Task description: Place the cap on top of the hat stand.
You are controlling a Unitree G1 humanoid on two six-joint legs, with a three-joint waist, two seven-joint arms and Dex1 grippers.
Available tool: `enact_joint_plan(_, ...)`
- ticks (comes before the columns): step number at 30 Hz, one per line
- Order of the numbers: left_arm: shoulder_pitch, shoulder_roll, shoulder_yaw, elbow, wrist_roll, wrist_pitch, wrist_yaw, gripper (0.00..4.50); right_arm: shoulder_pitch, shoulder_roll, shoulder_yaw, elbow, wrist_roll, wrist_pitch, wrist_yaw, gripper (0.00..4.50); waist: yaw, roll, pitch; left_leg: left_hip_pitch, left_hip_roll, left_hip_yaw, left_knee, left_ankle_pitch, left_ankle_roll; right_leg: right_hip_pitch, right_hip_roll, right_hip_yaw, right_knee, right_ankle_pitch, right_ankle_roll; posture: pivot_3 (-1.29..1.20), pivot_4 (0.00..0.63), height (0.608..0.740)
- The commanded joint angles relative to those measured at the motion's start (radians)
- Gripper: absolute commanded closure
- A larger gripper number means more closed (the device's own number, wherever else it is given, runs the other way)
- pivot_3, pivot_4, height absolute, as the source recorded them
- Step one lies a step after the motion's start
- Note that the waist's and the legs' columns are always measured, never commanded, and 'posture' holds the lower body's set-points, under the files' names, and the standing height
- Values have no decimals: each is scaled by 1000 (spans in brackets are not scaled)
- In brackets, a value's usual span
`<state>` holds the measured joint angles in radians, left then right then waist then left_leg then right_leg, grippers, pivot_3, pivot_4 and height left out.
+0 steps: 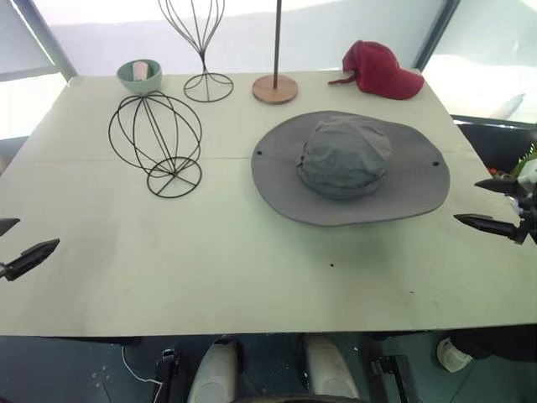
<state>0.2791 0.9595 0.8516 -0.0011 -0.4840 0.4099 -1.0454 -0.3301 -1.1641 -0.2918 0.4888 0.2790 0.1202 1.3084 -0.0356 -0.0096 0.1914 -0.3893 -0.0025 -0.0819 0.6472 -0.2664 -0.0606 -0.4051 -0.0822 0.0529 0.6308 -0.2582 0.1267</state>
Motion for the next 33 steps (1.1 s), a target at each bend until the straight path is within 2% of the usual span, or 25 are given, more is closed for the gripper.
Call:
enact_joint_plan(1,-1,4,25,-13,-11,-13,-9,23,-23,-22,-13,27,-5,-35,3,0,-4,0,0,0,0,0,0,0,0,0,0,0,0,0,0,0,150,740)
enact_joint_plan(7,-48,14,-8,2,-20,27,12,23,-33,-9,-16,59,-21,-77,-40,0,-10,0,0,0,0,0,0,0,0,0,0,0,0,0,0,0,150,740)
enact_joint_plan(12,-88,44,-46,-54,-82,91,-51,23,-38,-19,-26,47,-24,-80,-70,0,-10,0,0,0,0,0,0,0,0,0,0,0,1,1,2,0,150,740)
enact_joint_plan(18,-193,134,-97,-257,-294,286,-129,23,134,-38,-137,-302,-18,-73,-101,0,-4,1,0,-1,0,0,1,0,0,0,0,0,1,2,3,0,150,740)
enact_joint_plan(22,-277,171,-218,-315,-327,305,-155,23,243,-11,-177,-620,-54,34,-188,0,-11,4,0,0,0,0,0,0,0,-1,0,0,2,2,4,0,150,740)
enact_joint_plan(26,-389,164,-368,-328,-318,281,-164,23,315,13,-138,-836,-151,55,-274,0,-8,4,1,0,0,0,0,0,0,-1,1,0,2,2,3,0,150,740)
enact_joint_plan(33,-526,116,-538,-311,-290,259,-159,23,279,59,79,-907,-329,27,-402,0,-4,2,1,-1,0,0,1,0,0,0,0,0,2,2,3,0,150,740)
